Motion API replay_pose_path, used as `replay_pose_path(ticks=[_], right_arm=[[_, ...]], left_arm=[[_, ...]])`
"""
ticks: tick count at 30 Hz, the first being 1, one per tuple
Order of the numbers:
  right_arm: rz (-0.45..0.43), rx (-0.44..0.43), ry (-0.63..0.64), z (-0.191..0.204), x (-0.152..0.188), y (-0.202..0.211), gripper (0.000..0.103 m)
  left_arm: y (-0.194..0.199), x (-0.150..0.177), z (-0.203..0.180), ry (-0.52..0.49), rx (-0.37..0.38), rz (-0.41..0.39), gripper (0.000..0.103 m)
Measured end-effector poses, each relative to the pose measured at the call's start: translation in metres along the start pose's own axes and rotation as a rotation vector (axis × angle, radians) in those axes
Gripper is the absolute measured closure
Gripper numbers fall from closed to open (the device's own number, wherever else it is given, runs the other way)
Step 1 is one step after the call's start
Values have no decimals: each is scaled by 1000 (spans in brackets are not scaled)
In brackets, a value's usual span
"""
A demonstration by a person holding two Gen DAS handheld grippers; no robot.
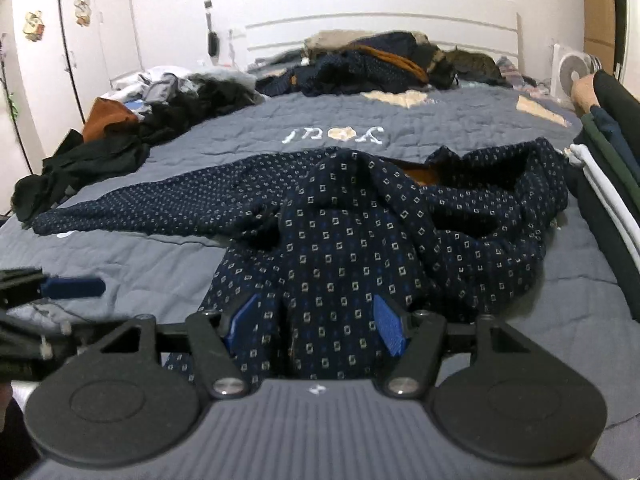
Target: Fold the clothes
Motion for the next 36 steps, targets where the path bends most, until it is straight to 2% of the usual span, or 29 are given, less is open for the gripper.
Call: replay_pose_path(ticks=[4,7,8,14,16,21,22,24,25,26,27,28,31,36], right_arm=[[-33,15,31,2,0,-1,40],[-29,7,-13,-1,-2,-4,40],[-26,7,-26,-2,-2,-5,40],[-17,24,-60,-7,-3,-7,40],[-8,28,-75,-10,-2,-8,40],[1,24,-101,-17,-2,-8,40],[1,20,-104,-18,-2,-8,40],[2,13,-108,-20,-2,-7,40],[2,11,-109,-21,-1,-7,40],[2,12,-108,-21,-1,-7,40],[1,13,-106,-21,-1,-7,40],[0,14,-104,-21,-1,-6,40],[-2,16,-109,-24,-1,-5,40],[-4,24,-132,-27,-2,-6,40]], left_arm=[[-4,17,-26,-137,21,18,25],[-7,29,-48,-260,52,12,16],[-8,32,-55,-300,62,10,16],[-27,53,-84,-448,102,37,16],[-34,58,-88,-466,111,49,16],[-48,64,-89,-516,61,61,20],[-49,64,-89,-507,71,60,20],[-51,63,-88,-490,88,60,26],[-52,62,-89,-491,88,61,37],[-53,61,-89,-492,89,62,55],[-53,59,-87,-479,91,66,68],[-53,55,-82,-445,96,68,86],[-46,41,-67,-342,109,53,93],[-15,12,-37,-244,51,-40,95]])
Point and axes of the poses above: each gripper's, at about its wrist camera, not at the fingertips, and y roughly against the way its jaws point, z to its left, x to its underside, the point moved 4 cm from there along -y, roughly the way its jaws point, and after that the axes turned 13 degrees about x, right-handed, at the moved point
